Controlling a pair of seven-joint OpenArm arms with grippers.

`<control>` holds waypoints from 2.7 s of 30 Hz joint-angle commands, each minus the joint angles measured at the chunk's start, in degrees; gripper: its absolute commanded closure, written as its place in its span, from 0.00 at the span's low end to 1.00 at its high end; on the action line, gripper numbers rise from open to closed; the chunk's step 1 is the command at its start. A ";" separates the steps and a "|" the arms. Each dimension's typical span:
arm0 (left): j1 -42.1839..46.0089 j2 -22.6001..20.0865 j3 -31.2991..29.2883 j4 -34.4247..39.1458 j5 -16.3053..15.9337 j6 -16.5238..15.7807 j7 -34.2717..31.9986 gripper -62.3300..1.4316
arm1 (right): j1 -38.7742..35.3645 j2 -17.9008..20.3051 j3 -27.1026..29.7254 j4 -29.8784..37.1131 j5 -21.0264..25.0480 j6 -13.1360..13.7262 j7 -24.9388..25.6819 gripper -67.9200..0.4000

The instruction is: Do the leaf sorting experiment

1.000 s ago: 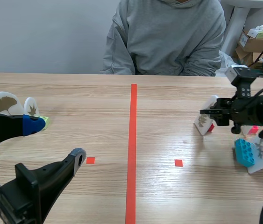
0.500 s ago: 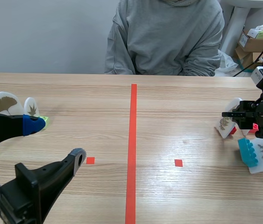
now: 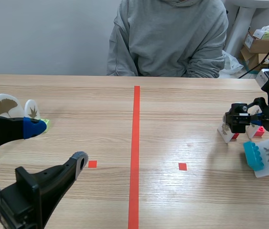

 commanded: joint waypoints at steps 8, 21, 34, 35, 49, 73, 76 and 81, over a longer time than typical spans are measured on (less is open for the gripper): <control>-0.17 0.28 0.07 1.31 -0.74 0.07 -0.87 0.08 | 1.31 0.79 0.17 3.32 -0.42 2.64 -2.69 0.02; -0.17 0.28 0.07 1.31 -0.74 0.07 -0.90 0.08 | -3.50 2.86 0.26 26.58 9.66 8.74 -12.35 0.02; -0.17 0.26 0.07 1.31 -0.74 0.07 -1.07 0.08 | -33.31 5.42 14.03 55.91 26.49 17.90 -7.43 0.02; -0.17 0.26 0.07 1.31 -0.74 0.07 -1.07 0.08 | -35.04 5.42 14.80 56.37 27.06 17.90 -7.43 0.02; -0.17 0.15 0.07 1.31 -3.39 0.07 -1.07 0.08 | -46.25 5.42 18.34 56.57 19.78 17.90 -4.26 0.07; -0.17 0.11 0.07 1.31 -4.83 0.04 -1.03 0.08 | -45.68 5.40 18.34 56.57 17.27 17.90 -0.81 0.09; -0.17 0.11 0.07 1.31 -4.83 0.04 -1.03 0.08 | -45.68 5.40 18.34 56.57 17.31 17.90 -0.72 0.09; -0.17 0.11 0.07 1.31 -4.83 0.04 -1.05 0.08 | -45.68 5.40 18.34 56.57 17.25 17.90 -0.83 0.09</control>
